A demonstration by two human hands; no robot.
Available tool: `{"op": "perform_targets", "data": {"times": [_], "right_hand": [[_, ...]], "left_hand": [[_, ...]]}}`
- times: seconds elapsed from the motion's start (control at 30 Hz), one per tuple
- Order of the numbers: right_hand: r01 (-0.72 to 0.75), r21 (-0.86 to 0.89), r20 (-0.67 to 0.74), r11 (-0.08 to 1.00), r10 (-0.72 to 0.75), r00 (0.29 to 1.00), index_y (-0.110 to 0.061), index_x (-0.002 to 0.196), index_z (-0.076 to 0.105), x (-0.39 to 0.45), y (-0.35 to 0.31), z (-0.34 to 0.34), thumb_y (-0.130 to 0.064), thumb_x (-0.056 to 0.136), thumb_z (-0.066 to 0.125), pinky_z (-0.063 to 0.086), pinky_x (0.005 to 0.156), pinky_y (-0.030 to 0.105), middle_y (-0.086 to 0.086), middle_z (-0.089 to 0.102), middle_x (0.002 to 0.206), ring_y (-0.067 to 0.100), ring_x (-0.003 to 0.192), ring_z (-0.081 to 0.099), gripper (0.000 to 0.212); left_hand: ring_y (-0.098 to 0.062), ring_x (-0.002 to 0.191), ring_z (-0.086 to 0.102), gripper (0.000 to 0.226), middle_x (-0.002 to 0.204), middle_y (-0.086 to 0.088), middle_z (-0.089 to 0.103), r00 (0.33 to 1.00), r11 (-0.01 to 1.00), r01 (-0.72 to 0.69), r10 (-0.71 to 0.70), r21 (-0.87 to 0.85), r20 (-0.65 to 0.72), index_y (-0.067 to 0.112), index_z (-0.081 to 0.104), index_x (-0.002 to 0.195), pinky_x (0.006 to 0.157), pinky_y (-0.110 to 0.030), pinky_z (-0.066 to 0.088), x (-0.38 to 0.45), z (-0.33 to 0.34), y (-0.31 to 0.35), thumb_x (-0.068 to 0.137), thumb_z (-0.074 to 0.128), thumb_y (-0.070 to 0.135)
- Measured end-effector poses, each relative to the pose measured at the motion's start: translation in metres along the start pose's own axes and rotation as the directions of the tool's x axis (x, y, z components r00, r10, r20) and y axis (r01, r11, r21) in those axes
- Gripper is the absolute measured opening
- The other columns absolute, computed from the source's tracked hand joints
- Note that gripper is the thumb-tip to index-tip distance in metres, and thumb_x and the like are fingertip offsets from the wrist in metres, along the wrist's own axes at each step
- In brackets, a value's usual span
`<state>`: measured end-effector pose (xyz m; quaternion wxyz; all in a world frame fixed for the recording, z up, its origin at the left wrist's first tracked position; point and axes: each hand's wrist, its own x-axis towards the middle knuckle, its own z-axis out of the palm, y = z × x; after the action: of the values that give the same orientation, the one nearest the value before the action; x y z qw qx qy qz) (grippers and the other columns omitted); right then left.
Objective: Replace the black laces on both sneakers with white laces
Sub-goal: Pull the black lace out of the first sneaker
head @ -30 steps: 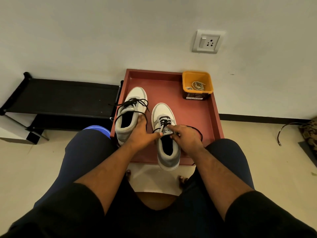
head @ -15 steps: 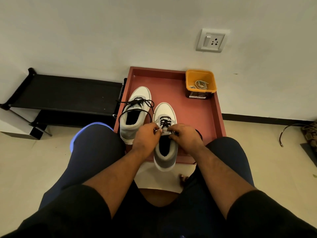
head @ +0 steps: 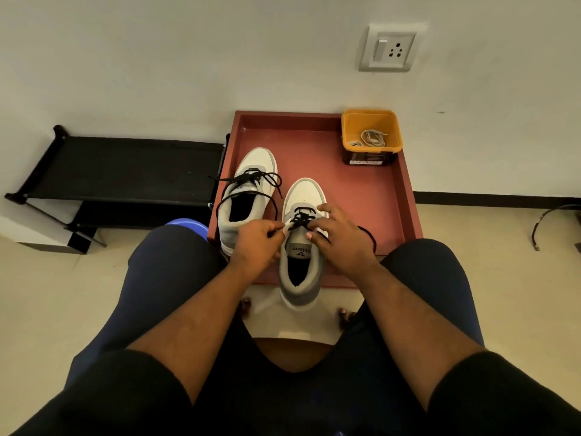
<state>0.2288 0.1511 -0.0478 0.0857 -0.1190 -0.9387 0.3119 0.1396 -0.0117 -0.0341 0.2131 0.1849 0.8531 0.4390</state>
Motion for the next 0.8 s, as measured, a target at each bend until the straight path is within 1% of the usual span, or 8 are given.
{"op": "perform_targets", "data": {"times": [0.1,0.23,0.33,0.43,0.53,0.63,0.73,0.8], "right_hand": [[0.116,-0.13,-0.042,0.985,-0.123,0.992,-0.015,0.117,0.066,0.006,-0.008,0.007,-0.016,0.086,0.067,0.047,0.094,0.04,0.009,0.053,0.133,0.029,0.115,0.052,0.031],[0.15,-0.22,-0.128,0.964,-0.181,0.975,-0.009,0.095,0.072,0.015,-0.011,0.012,-0.011,0.085,0.064,0.05,0.084,0.043,0.008,0.063,0.114,0.029,0.1,0.055,0.013],[-0.038,0.036,-0.242,0.999,0.045,0.969,-0.01,0.091,0.067,0.017,-0.006,0.009,-0.009,0.088,0.062,0.044,0.087,0.031,0.002,0.06,0.105,0.019,0.1,0.052,0.005],[-0.27,0.256,-0.273,0.928,0.337,0.901,-0.018,0.094,0.063,0.019,0.007,0.005,-0.009,0.088,0.061,0.043,0.091,0.029,-0.001,0.054,0.108,0.022,0.108,0.053,0.011],[-0.084,0.035,-0.155,0.996,0.088,0.984,-0.018,0.12,0.062,0.015,0.003,0.005,-0.02,0.087,0.064,0.033,0.107,0.035,0.006,0.045,0.139,0.024,0.132,0.038,0.033],[0.098,-0.247,-0.047,0.964,-0.113,0.992,-0.019,0.11,0.069,0.011,-0.011,0.011,-0.023,0.084,0.067,0.035,0.103,0.047,0.005,0.048,0.141,0.029,0.132,0.038,0.027],[0.042,-0.239,-0.151,0.97,-0.08,0.985,-0.015,0.096,0.072,0.013,-0.012,0.011,-0.021,0.087,0.065,0.038,0.099,0.045,0.004,0.056,0.131,0.028,0.125,0.044,0.013],[-0.135,-0.082,-0.296,0.988,0.105,0.949,-0.013,0.099,0.071,0.014,-0.007,0.003,-0.021,0.09,0.062,0.035,0.097,0.033,0.004,0.058,0.125,0.024,0.119,0.047,0.015]], "left_hand": [[-0.006,0.046,0.055,0.02,0.057,0.007,0.059,0.999,0.998,-0.033,0.033,0.048,0.005,0.009,0.071,0.108,0.052,-0.023,0.051,0.001,0.001,0.0,0.095,0.057,0.014],[-0.012,0.05,0.056,0.02,0.058,0.005,0.059,0.998,0.996,-0.058,0.06,0.062,-0.027,0.01,0.072,0.108,0.059,-0.032,0.054,0.004,0.002,0.0,0.095,0.058,0.016],[-0.009,0.046,0.053,0.019,0.054,0.008,0.058,0.997,0.997,-0.053,0.056,0.051,-0.06,0.009,0.073,0.106,0.054,-0.028,0.05,0.005,0.003,-0.003,0.094,0.059,0.015],[-0.007,0.045,0.053,0.017,0.054,0.008,0.059,0.996,0.999,-0.05,0.052,0.021,-0.079,0.008,0.074,0.102,0.054,-0.025,0.05,0.004,0.003,-0.003,0.093,0.06,0.014],[-0.004,0.043,0.052,0.016,0.053,0.009,0.058,0.996,0.999,-0.054,0.054,-0.005,-0.064,0.01,0.074,0.1,0.049,-0.021,0.048,0.004,0.004,-0.002,0.093,0.061,0.015],[-0.001,0.039,0.05,0.016,0.052,0.009,0.057,0.997,0.997,-0.071,0.07,-0.011,-0.043,0.01,0.074,0.101,0.045,-0.016,0.045,0.005,0.005,-0.004,0.093,0.061,0.015],[-0.001,0.038,0.05,0.019,0.053,0.008,0.058,0.996,0.997,-0.075,0.075,-0.007,-0.038,0.011,0.072,0.106,0.044,-0.015,0.045,0.006,0.005,-0.005,0.093,0.061,0.018],[-0.001,0.038,0.049,0.022,0.056,0.007,0.06,0.997,0.998,-0.065,0.065,-0.004,-0.038,0.011,0.071,0.11,0.045,-0.015,0.045,0.008,0.005,-0.007,0.093,0.062,0.021]]}}
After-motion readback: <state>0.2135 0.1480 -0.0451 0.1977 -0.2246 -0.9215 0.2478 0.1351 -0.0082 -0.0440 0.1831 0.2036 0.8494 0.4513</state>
